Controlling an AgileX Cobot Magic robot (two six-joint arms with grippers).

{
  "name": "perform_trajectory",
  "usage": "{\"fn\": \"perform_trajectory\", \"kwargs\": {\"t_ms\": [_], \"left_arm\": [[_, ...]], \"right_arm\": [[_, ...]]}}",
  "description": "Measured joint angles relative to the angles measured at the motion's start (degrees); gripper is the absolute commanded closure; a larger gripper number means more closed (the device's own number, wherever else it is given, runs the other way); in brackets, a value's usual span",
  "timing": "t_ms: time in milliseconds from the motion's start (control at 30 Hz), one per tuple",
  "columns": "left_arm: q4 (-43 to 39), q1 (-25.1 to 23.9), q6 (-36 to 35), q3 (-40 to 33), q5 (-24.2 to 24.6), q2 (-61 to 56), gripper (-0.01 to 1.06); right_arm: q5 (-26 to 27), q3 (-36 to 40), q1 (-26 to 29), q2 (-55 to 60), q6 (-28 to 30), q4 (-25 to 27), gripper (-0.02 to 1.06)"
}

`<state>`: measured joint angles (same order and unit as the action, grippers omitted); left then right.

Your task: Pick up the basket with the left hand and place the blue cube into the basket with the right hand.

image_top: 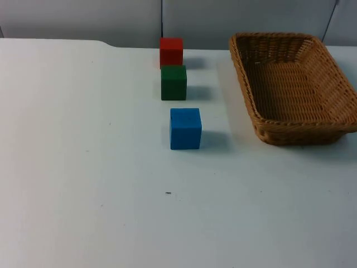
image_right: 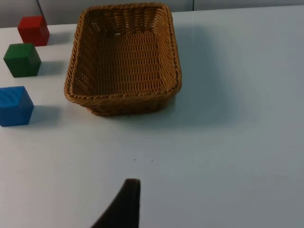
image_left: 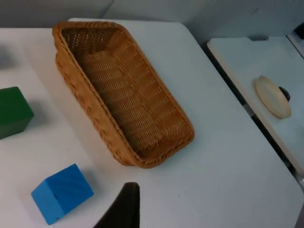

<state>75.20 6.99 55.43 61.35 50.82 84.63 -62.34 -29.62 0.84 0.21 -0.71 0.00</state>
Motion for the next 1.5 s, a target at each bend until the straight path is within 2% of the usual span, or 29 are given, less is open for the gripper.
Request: {"fn": "perform_trajectory", "kwargs": {"t_ms": [133, 167, 267, 467, 533, 633, 733, 767, 867, 900, 1000, 1033, 1167, 1500], "left_arm": [[-1.86, 7.89, -1.29, 5.05, -8.23, 7.27, 0.01], [-1.86, 7.89, -1.29, 5.05, -8.23, 7.27, 0.01], [-4.05, 12.13, -4.70, 8.87, -13.64, 12.93, 0.01], [-7.68, 16.08, -10.28, 15.60, -15.65, 22.17, 0.01], [-10.99, 18.39, -15.34, 19.78, -16.28, 27.19, 0.01], [-14.55, 19.87, -19.50, 23.96, -16.28, 31.49, 0.01], [-21.75, 22.33, -27.80, 30.72, -15.91, 37.34, 0.01], [-21.75, 22.33, -27.80, 30.72, -15.91, 37.34, 0.01], [-31.77, 25.66, -37.76, 39.71, -13.77, 43.51, 0.01], [-31.77, 25.66, -37.76, 39.71, -13.77, 43.51, 0.01], [-39.93, 28.15, -45.39, 46.98, -11.36, 47.95, 0.01], [-39.93, 28.15, -45.39, 46.98, -11.36, 47.95, 0.01], [-50.20, 30.04, -55.43, 55.70, -7.82, 53.98, 0.01], [-53.89, 32.27, -62.57, 63.34, -6.39, 60.29, 0.01]], "right_arm": [[0.00, 0.00, 0.00, 0.00, -0.28, 0.00, 0.00], [0.00, 0.00, 0.00, 0.00, -0.28, 0.00, 0.00], [0.00, 0.00, 0.00, 0.00, -0.37, 0.00, 0.00], [0.00, 0.00, 0.00, 0.00, -0.37, 0.00, 0.00], [0.00, 0.00, 0.00, 0.00, -0.37, 0.00, 0.00], [0.00, 0.00, 0.00, 0.00, -0.37, 0.00, 0.00], [0.00, 0.00, 0.00, 0.00, -0.37, 0.00, 0.00], [0.00, 0.00, 0.00, 0.00, -0.37, 0.00, 0.00], [0.00, 0.00, 0.00, 0.00, -0.37, 0.00, 0.00], [0.00, 0.00, 0.00, 0.00, -0.37, 0.00, 0.00], [0.00, 0.00, 0.00, 0.00, -0.37, 0.00, 0.00], [0.00, 0.00, 0.00, 0.00, -0.37, 0.00, 0.00], [0.00, 0.00, 0.00, 0.00, -0.37, 0.00, 0.00], [0.00, 0.00, 0.00, 0.00, -0.37, 0.00, 0.00]]}}
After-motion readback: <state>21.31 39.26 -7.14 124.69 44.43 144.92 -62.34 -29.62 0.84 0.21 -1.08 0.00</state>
